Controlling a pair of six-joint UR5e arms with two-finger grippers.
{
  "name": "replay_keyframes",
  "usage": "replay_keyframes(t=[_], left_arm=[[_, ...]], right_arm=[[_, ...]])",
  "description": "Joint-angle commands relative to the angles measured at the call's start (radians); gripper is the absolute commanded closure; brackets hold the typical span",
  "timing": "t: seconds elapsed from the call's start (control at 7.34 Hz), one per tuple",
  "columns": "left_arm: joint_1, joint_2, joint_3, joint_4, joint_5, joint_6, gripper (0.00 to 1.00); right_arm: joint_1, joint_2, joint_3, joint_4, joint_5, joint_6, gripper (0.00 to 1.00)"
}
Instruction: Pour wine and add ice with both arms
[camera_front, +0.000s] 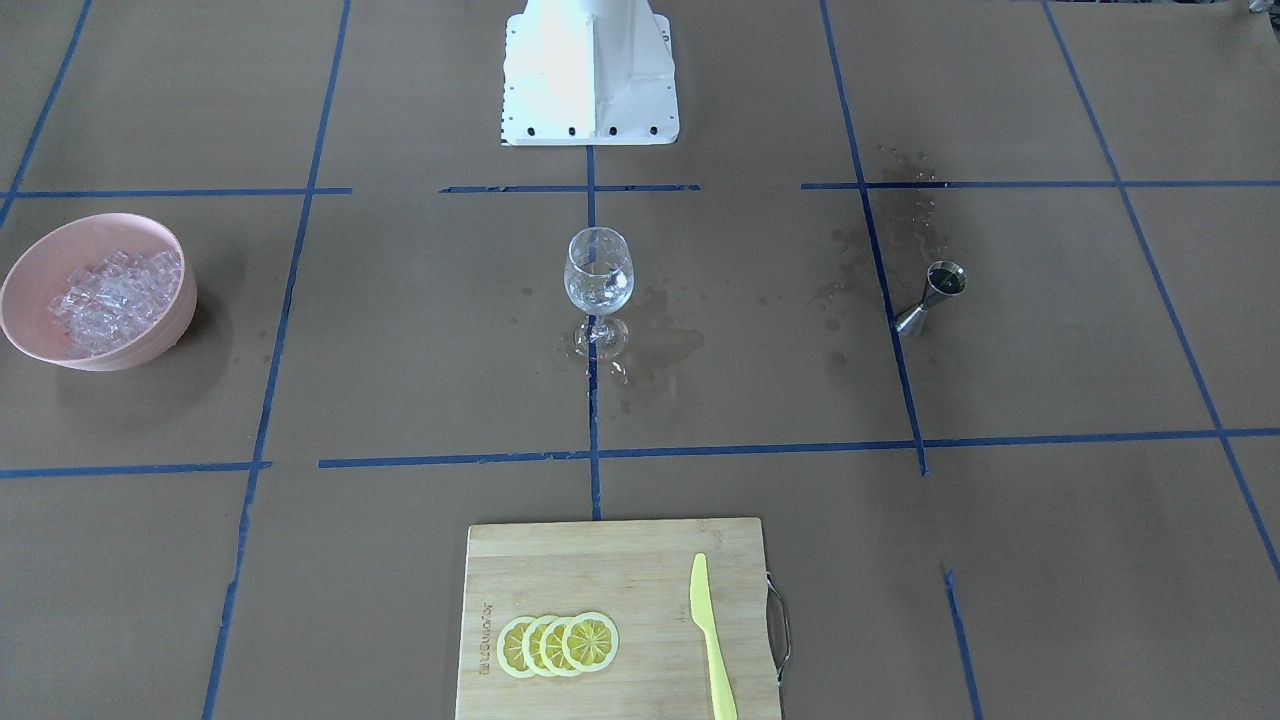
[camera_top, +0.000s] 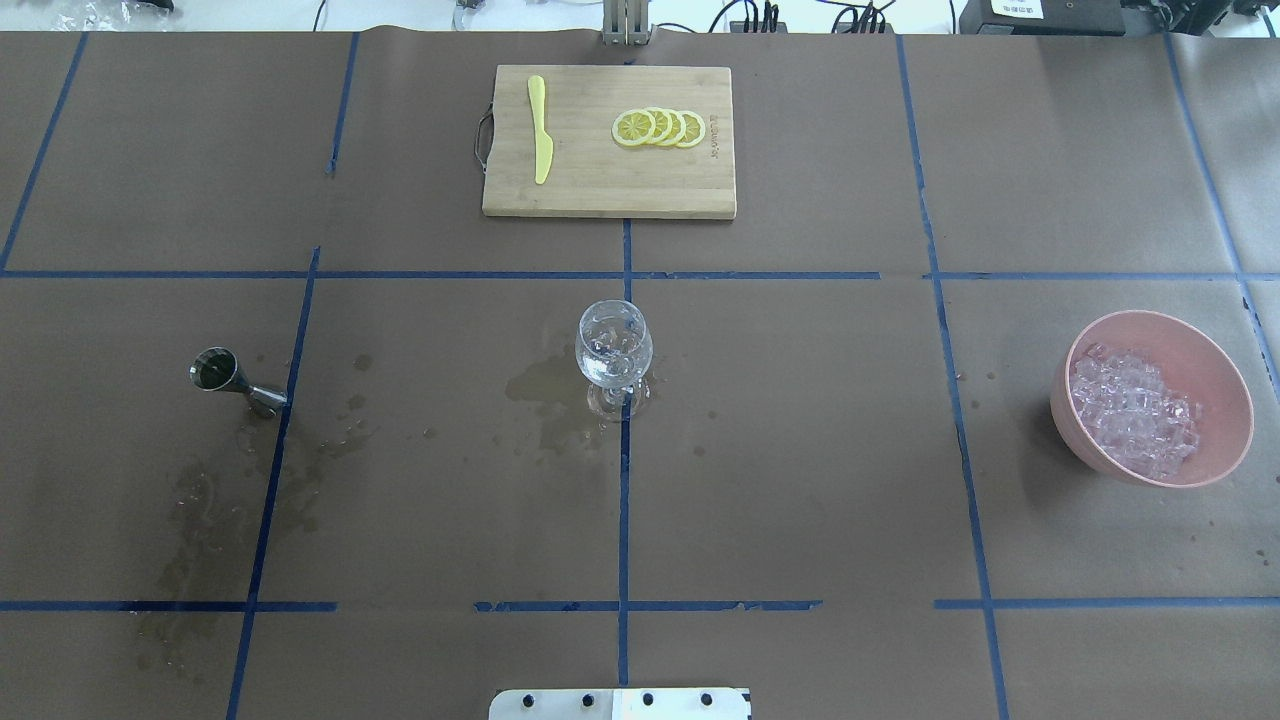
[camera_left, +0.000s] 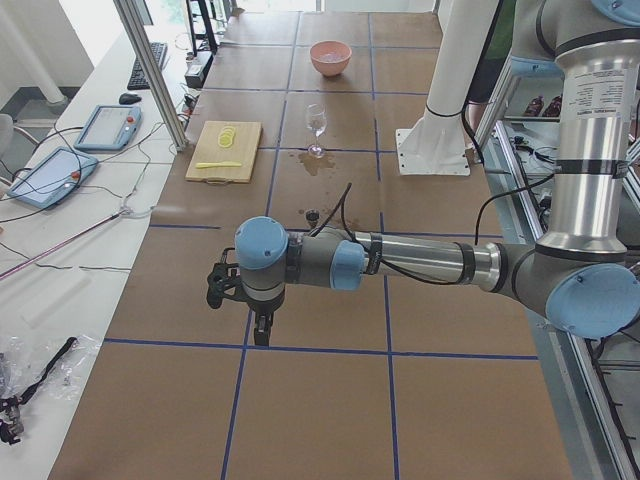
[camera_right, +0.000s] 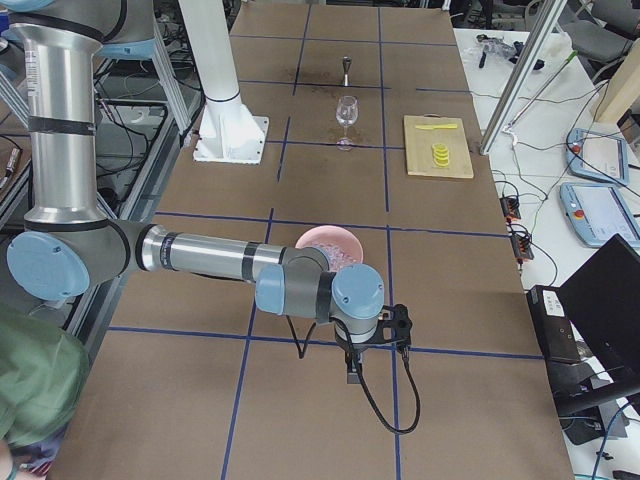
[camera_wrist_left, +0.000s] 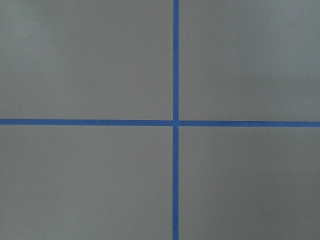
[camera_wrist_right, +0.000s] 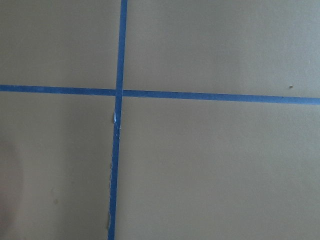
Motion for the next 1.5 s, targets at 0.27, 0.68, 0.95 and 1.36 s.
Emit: replay_keyframes(t=[0.27, 0.68, 0.95, 1.36], left_arm=[[0.005, -0.006, -0.168, -0.005, 0.005, -0.004, 0.00], [0.053, -0.041, -0.342, -0.039, 0.003, -0.111, 0.00], [0.171, 0.019, -0.452, -0.135, 0.022, -0.336, 0.00], [0.499, 0.234, -0.549, -0.556, 0.298, -0.814, 0.00]], right_arm=[[-0.002, 0.001, 0.023, 0.000, 0.008, 0.001, 0.00], [-0.021, 0.024, 0.044, -0.005, 0.044, 0.001, 0.00], [-0.072, 0.047, 0.081, -0.012, 0.019, 0.082, 0.00], [-0.074, 0.035, 0.097, -0.002, 0.034, 0.105, 0.00]])
